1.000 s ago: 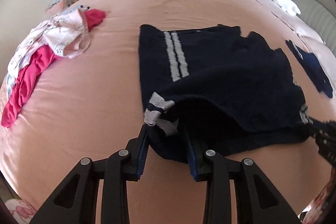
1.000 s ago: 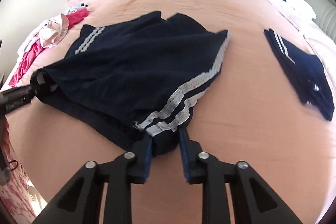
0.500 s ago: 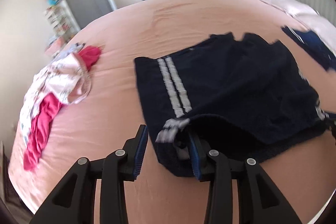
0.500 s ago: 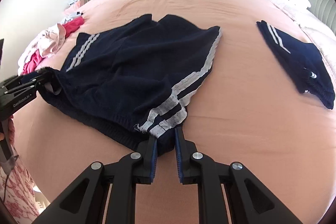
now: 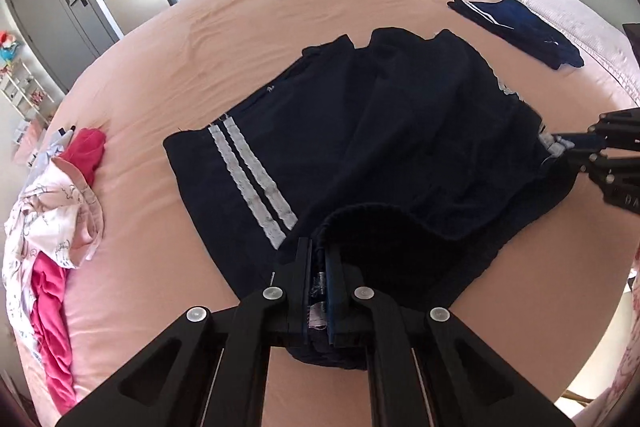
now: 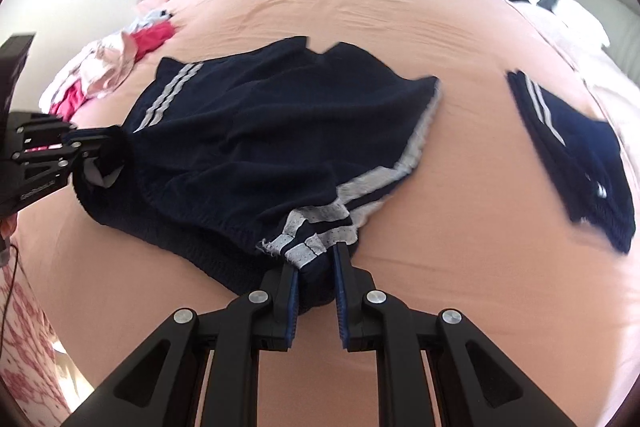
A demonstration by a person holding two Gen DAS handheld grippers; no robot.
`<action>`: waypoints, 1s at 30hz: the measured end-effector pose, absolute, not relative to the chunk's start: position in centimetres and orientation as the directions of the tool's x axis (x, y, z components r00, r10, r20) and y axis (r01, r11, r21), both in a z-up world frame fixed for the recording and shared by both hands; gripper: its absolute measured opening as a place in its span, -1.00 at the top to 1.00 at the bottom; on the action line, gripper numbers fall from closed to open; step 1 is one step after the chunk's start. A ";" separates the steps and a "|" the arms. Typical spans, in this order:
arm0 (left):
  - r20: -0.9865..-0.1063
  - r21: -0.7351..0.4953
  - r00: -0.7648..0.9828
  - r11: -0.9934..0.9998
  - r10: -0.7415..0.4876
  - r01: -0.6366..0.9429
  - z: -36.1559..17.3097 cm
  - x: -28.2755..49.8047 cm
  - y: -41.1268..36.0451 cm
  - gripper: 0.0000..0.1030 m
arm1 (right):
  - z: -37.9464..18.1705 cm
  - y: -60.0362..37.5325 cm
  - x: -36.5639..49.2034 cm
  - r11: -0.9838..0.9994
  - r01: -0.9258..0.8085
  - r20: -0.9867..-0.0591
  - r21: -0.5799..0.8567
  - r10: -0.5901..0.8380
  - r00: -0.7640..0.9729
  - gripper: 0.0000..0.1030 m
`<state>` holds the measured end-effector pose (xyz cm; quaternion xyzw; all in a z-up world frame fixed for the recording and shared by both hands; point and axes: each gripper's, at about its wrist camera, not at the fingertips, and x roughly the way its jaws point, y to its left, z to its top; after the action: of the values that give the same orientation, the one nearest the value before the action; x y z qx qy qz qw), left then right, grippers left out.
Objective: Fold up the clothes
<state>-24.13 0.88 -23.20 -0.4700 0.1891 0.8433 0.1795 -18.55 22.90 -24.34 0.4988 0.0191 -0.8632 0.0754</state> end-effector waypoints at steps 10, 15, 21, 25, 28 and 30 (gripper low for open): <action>-0.765 0.040 -0.633 -0.971 0.121 -0.235 -16.8 -18.3 -3.7 0.92 | -21.3 22.3 -16.8 -0.993 0.113 -0.863 0.015 -0.070 -0.500 0.81; -0.870 -0.027 -0.475 -0.974 0.134 -0.224 -22.3 -18.1 -4.1 0.87 | -23.7 21.4 -17.0 -0.993 0.114 -0.885 0.016 -0.067 -0.461 0.80; -0.902 -0.025 -0.423 -0.991 0.080 -0.134 -26.1 -18.5 -4.1 0.83 | -25.7 21.2 -16.8 -0.995 0.102 -0.891 0.017 -0.061 -0.449 0.81; -0.890 -0.028 -0.448 -0.991 0.086 -0.134 -26.6 -17.9 -3.4 0.81 | -25.6 23.2 -17.1 -0.989 0.030 -0.881 0.145 -0.143 -0.450 0.81; -0.882 -0.023 -0.465 -0.991 0.083 -0.135 -26.7 -17.3 -2.5 0.79 | -25.0 25.8 -16.3 -0.933 -0.053 -0.824 0.356 -0.286 -0.488 0.81; -0.876 -0.019 -0.475 -0.990 0.083 -0.137 -26.8 -16.9 -2.0 0.67 | -25.0 27.6 -15.6 -0.866 -0.122 -0.775 0.484 -0.360 -0.520 0.81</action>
<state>-16.92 -1.97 -26.78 -0.5084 0.0268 0.8583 0.0640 -15.57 27.61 -25.00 0.4848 -0.2485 -0.8356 0.0709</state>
